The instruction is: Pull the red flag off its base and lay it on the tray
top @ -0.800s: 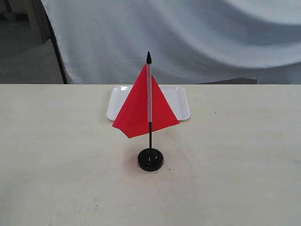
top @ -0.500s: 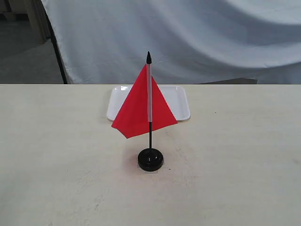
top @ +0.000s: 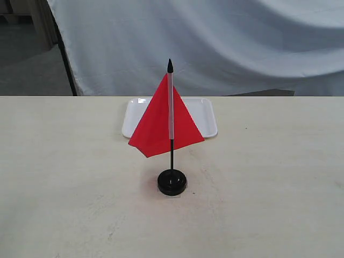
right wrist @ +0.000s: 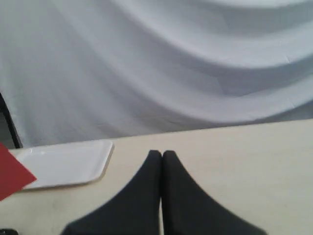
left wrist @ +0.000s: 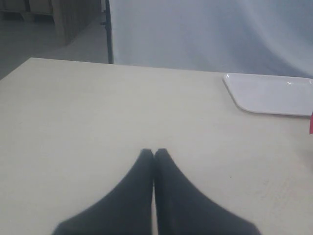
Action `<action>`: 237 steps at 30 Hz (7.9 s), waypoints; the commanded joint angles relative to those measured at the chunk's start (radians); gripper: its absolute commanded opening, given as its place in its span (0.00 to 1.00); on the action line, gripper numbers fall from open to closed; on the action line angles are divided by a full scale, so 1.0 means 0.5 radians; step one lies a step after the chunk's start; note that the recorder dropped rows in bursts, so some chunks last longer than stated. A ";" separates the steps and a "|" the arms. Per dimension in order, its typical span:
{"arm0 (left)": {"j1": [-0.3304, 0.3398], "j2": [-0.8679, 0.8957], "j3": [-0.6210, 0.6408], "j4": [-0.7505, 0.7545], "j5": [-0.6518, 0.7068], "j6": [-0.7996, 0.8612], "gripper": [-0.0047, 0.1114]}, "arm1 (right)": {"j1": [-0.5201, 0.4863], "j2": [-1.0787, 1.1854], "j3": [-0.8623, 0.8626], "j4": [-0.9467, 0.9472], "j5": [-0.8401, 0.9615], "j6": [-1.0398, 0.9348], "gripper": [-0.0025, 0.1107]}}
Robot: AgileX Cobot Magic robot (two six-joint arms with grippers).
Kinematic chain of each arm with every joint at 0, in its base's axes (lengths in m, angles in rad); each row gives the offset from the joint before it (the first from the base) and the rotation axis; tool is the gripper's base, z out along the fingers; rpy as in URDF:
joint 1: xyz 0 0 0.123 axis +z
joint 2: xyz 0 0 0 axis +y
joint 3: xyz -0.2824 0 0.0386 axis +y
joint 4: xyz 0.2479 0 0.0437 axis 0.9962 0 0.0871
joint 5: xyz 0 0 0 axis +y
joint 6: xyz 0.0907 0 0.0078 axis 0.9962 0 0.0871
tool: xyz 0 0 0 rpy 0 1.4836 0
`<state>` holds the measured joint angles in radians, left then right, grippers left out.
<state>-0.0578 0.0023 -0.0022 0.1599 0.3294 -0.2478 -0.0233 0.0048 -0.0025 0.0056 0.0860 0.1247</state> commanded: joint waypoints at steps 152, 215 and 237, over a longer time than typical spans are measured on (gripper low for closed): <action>-0.008 -0.005 0.004 0.000 -0.011 0.010 0.04 | 0.918 4.428 -3.673 -2.511 1.050 -0.452 0.02; -0.008 -0.005 0.004 0.000 -0.011 0.010 0.04 | 0.862 4.671 -4.016 -0.694 1.743 -1.204 0.09; -0.008 -0.005 0.004 0.000 -0.011 0.010 0.04 | -0.263 2.278 -1.863 -0.169 1.186 -0.235 0.02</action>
<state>-0.0578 0.0023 -0.0022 0.1599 0.3294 -0.2478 -0.1111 1.3076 -1.0592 -0.0719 0.7922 -0.0084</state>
